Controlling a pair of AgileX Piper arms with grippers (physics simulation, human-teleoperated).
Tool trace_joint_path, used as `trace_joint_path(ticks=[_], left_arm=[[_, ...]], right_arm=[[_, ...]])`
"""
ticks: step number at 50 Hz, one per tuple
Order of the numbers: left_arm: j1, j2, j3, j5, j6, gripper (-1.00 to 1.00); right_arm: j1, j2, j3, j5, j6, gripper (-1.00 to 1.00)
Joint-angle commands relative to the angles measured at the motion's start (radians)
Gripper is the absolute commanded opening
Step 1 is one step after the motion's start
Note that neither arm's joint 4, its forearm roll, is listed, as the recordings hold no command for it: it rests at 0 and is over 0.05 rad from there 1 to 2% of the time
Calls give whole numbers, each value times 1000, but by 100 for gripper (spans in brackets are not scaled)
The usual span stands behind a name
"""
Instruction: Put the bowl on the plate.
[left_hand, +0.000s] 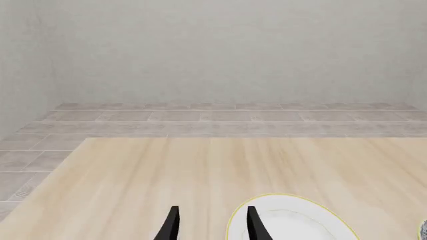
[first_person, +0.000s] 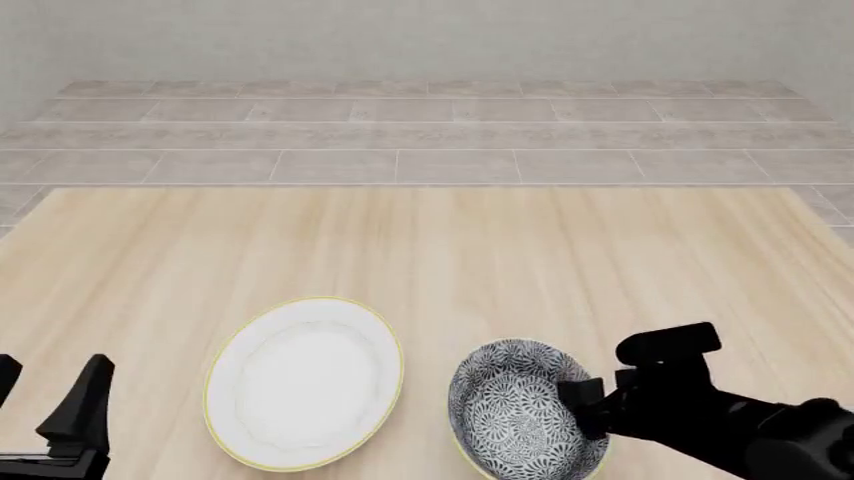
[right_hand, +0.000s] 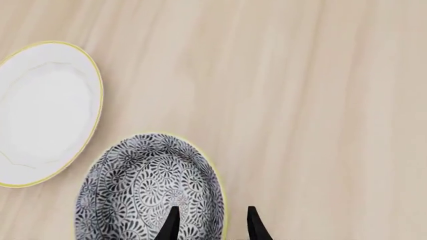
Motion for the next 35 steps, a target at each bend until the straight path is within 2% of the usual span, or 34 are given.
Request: trace_joint_path(ticks=[1, 3, 6, 35], left_arm=[[0, 0, 0, 0, 0, 100], [0, 0, 0, 0, 0, 100], [0, 0, 0, 0, 0, 100], [0, 0, 0, 0, 0, 100]], right_arm=[[4, 30, 25, -36, 21, 100], [9, 39, 26, -44, 26, 100], [23, 61, 30, -64, 64, 100], [37, 104, 31, -97, 64, 100]])
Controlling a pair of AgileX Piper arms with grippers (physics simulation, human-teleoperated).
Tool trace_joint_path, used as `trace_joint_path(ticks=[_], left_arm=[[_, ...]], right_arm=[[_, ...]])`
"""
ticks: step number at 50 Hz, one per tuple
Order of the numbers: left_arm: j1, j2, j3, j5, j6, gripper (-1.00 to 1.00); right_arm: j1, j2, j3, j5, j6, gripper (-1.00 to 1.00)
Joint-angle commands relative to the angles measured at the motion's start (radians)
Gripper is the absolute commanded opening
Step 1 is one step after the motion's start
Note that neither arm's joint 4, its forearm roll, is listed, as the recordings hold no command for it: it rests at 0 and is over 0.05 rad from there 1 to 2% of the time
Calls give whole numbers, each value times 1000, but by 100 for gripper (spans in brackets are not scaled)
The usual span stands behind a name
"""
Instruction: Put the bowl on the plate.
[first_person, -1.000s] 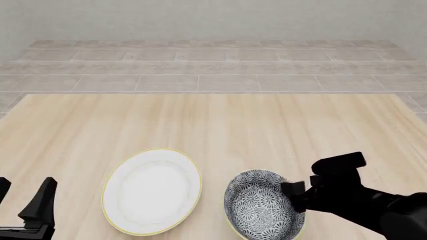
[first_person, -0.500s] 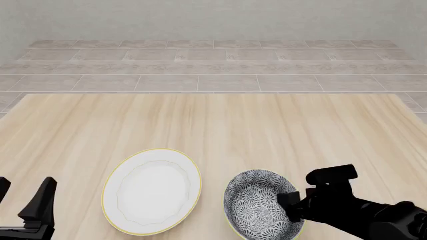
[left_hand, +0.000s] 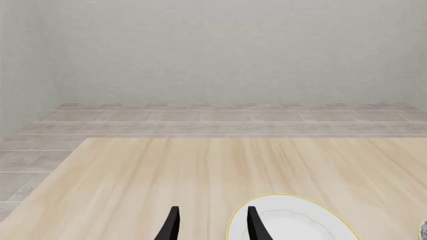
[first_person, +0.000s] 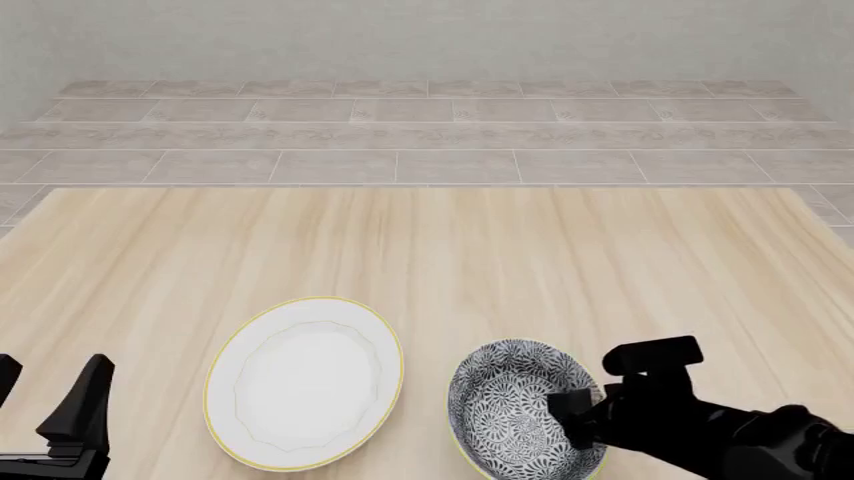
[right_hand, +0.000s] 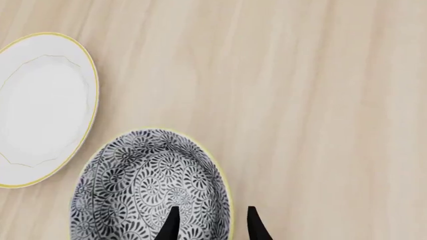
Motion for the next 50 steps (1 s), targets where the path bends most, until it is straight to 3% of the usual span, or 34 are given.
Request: trace_joint_path(ticks=[1, 5, 6, 14, 34, 50], left_arm=[[0, 0, 0, 0, 0, 100], [0, 0, 0, 0, 0, 100], [0, 0, 0, 0, 0, 100], [0, 0, 0, 0, 0, 100], [0, 0, 0, 0, 0, 100], [0, 0, 0, 0, 0, 100]], right_arm=[[7, 9, 2, -8, 6, 100], [2, 10, 3, -10, 2, 100], [1, 10, 2, -10, -4, -100], [-31, -9, 1, 3, -46, -100], [-53, -56, -23, 40, -59, -100], [-49, -167, -87, 134, -13, -100]])
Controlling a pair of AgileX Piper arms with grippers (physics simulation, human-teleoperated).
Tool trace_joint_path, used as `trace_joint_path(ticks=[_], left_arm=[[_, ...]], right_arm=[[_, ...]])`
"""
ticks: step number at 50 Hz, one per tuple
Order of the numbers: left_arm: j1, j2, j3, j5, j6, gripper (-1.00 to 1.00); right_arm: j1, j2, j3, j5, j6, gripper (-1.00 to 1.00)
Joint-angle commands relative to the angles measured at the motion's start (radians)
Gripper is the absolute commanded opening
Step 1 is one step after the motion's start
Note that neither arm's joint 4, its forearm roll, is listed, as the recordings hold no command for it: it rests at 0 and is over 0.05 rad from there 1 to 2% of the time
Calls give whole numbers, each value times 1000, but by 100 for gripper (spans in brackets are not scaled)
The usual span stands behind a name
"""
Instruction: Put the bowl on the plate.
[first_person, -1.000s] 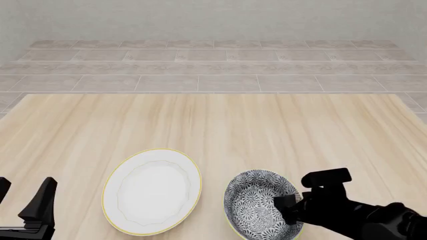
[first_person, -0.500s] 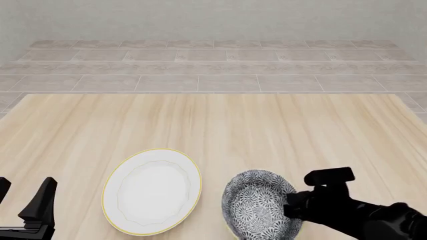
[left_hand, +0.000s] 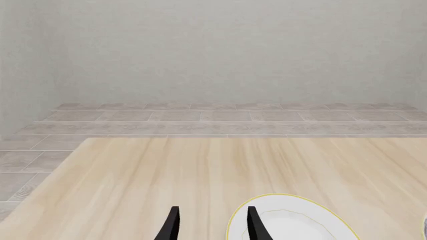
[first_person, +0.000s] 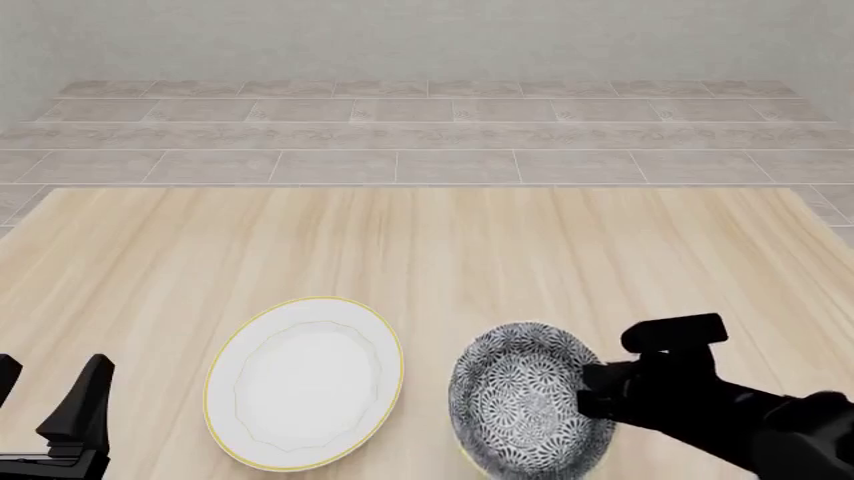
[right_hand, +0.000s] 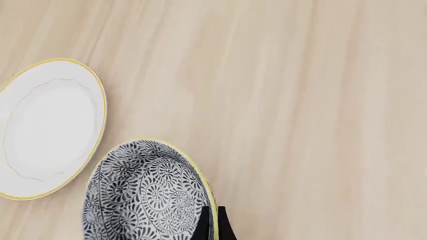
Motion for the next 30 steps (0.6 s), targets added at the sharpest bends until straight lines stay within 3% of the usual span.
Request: trace_joint_path(ticks=[1, 30], left_arm=[[0, 0, 0, 0, 0, 100], [0, 0, 0, 0, 0, 100]], right_arm=[[-2, -84, -52, 64, 37, -100], [103, -48, -145, 4, 123, -100]])
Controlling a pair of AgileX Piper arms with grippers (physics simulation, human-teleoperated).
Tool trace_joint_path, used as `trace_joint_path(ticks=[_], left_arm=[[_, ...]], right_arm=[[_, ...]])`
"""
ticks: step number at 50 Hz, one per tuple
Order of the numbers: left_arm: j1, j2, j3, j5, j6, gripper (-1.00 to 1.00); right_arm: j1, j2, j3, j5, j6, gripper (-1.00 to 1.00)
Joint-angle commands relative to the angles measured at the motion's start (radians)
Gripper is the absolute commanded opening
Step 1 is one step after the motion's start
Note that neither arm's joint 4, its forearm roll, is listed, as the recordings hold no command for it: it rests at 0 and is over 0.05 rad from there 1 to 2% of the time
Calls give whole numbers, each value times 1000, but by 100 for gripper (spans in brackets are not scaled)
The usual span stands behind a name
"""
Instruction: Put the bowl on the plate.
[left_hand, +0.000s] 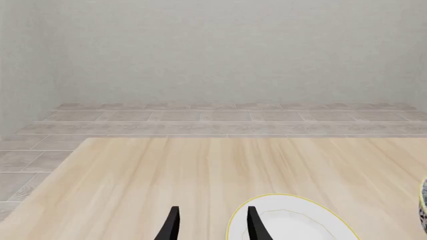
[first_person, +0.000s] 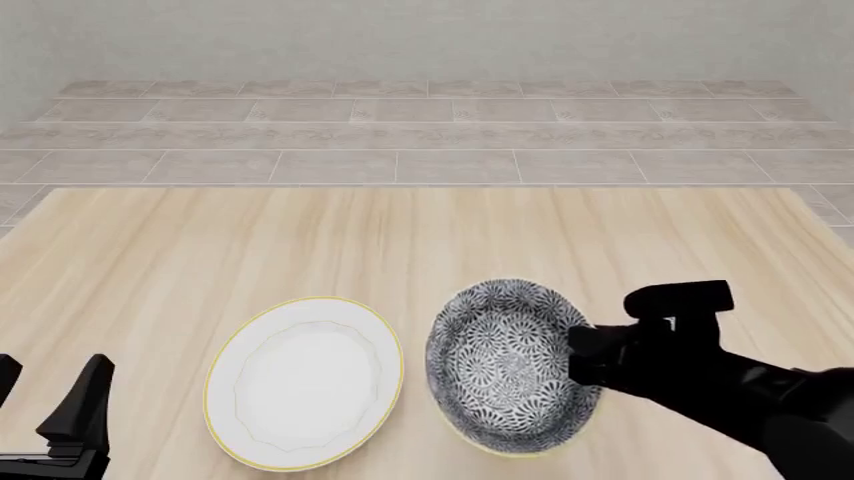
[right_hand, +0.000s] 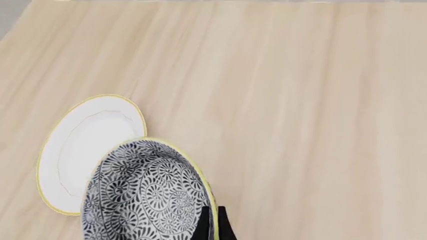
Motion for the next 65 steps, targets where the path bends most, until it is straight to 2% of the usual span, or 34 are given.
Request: trace_joint_path(ticks=[1, 31, 37, 46, 65], left_arm=[[0, 0, 0, 0, 0, 100], [0, 0, 0, 0, 0, 100], [0, 0, 0, 0, 0, 100], [0, 0, 0, 0, 0, 100], [0, 0, 0, 0, 0, 100]], right_arm=[[47, 24, -57, -21, 28, -100], [154, 170, -250, -51, 24, -100], [186, 204, -274, -55, 54, -100], [201, 241, -312, -55, 52, -100], [239, 335, -371, -106, 109, -100]])
